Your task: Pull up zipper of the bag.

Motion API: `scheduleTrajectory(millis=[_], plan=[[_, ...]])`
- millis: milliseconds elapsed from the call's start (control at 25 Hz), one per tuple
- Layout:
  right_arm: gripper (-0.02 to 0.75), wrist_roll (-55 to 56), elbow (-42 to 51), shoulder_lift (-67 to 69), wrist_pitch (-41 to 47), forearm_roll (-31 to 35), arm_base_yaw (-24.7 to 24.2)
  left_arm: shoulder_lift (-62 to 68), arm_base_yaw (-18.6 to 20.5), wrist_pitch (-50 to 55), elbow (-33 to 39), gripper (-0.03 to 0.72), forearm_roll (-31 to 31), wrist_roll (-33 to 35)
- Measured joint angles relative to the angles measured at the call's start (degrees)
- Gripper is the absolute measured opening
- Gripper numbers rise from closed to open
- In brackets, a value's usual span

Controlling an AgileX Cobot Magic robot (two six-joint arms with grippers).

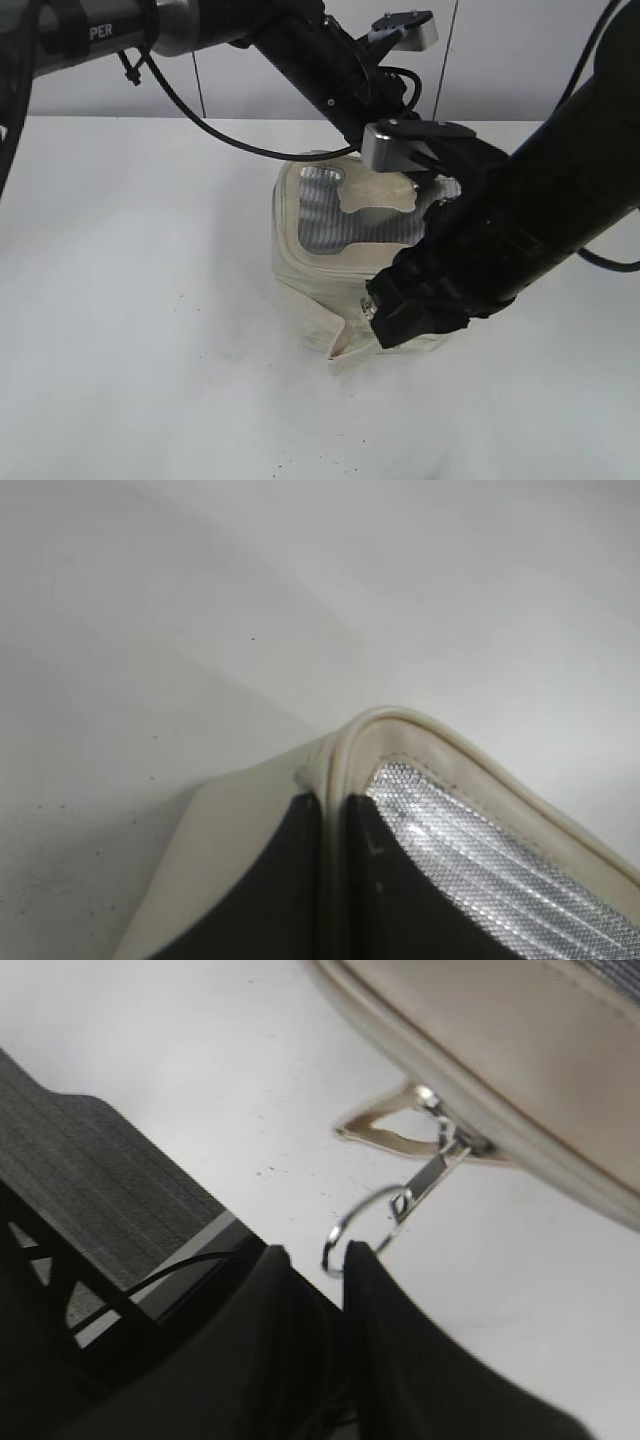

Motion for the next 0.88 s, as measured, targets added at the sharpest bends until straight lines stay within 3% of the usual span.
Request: scheduleTrajectory(millis=[160, 240, 320, 400, 560, 720, 880], plan=[[0.400, 8.91, -1.75, -1.79, 2.18, -10.18, -0.56, -1.26, -0.39, -0.13, 0.05, 0.070, 3.26, -0.18], [0.525, 10.35, -2.71, -2.68, 3.50, -12.33, -1.79, -2.40, -0.39, 0.20, 0.05, 0.135, 5.38, -0.60], [0.596, 11.10, -3.35, -3.65, 4.43, -12.73, -4.25, -4.00, -0.33, 1.20, 0.23, 0.215, 8.29, -1.72], [0.617, 11.43, -3.49, -4.71, 5.13, -12.98, -7.40, -6.25, 0.08, 2.65, 0.44, 0.296, 9.94, -2.90], [0.617, 11.67, -3.64, -7.03, 7.75, -14.93, -15.00, -11.50, 0.94, 4.16, 0.44, 0.351, 13.89, -8.52], [0.601, 15.75, -3.74, -10.43, 11.07, -22.20, -20.82, -17.09, 2.40, 6.69, 0.44, 0.358, 25.23, -19.68], [0.589, 21.53, -3.74, -15.01, 15.37, -31.47, -23.26, -22.10, 5.38, 7.19, 1.73, 0.358, 38.07, -31.86]])
